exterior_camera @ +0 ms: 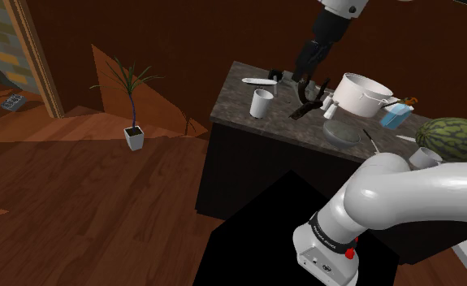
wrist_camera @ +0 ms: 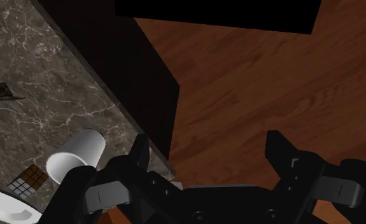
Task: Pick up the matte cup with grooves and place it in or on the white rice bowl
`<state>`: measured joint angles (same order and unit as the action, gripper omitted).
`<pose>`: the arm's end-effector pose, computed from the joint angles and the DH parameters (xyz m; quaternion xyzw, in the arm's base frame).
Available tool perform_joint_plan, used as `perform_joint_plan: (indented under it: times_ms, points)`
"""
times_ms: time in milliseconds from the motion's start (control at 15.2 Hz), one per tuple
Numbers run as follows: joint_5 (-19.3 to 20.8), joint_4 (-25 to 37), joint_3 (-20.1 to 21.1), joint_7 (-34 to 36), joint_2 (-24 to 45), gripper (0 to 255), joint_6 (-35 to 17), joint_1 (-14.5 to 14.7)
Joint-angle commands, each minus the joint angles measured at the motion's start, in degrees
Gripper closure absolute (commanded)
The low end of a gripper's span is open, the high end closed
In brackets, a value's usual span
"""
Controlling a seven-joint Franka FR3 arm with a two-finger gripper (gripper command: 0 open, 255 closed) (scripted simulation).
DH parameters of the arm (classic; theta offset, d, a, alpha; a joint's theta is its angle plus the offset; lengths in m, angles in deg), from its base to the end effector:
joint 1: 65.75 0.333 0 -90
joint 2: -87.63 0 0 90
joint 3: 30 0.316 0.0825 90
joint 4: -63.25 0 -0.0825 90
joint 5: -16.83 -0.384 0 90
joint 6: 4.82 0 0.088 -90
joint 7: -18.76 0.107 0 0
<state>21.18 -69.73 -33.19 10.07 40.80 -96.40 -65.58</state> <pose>0.3006 -0.0301 0.6188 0.9971 0.0565 0.0451 0.0220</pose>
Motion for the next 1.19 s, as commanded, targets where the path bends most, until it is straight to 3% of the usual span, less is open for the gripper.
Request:
perform_joint_plan:
  times_ms: [0,528,1122]
  points:
    - [0.0,0.0,0.0,0.0,0.0,0,0.0,0.0]
    - [2.7,-1.5,-4.4,-1.9,11.7,0,-13.6,-1.9]
    - [3.4,2.5,-9.2,-4.3,28.6,0,-26.8,-3.3]
